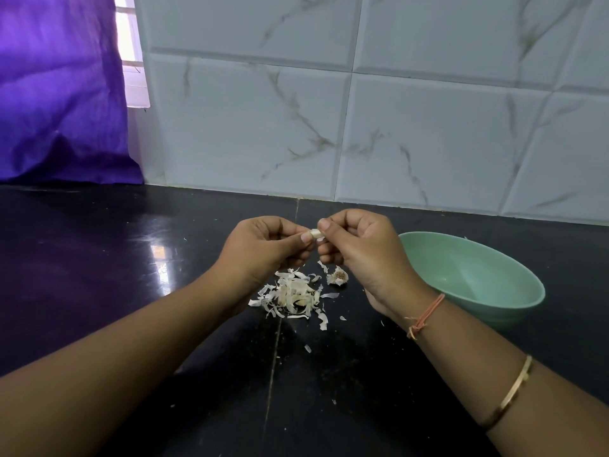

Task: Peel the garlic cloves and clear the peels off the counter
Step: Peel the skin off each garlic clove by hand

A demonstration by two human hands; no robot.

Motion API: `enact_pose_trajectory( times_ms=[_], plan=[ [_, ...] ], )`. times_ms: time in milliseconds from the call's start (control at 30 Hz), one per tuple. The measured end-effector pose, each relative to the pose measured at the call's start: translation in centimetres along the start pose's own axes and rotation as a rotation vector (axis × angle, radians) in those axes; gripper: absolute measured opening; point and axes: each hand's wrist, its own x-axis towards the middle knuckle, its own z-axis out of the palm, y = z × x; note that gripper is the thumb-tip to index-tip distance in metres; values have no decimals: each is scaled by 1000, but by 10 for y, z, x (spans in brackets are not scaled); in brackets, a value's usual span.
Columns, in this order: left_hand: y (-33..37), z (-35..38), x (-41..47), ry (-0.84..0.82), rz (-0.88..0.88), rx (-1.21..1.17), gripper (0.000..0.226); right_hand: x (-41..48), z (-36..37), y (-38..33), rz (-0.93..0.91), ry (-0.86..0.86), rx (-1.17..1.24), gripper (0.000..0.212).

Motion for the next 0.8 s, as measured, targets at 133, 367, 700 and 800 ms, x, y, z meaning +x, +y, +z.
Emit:
enact_pose_trajectory(
  times_ms=[133,367,700,800],
  plan=[
    [-1,1,-1,-7,20,32,1,0,2,2,-12,39,-53,17],
    [-1,1,-1,7,95,96,10,3,4,2,96,57,75,25],
    [-1,-1,1,79,79,81,3,2,-1,2,-18,44,-107,12],
    [0,0,-1,104,103,88,3,2,-1,4,-155,92,-332,12]
  ],
)
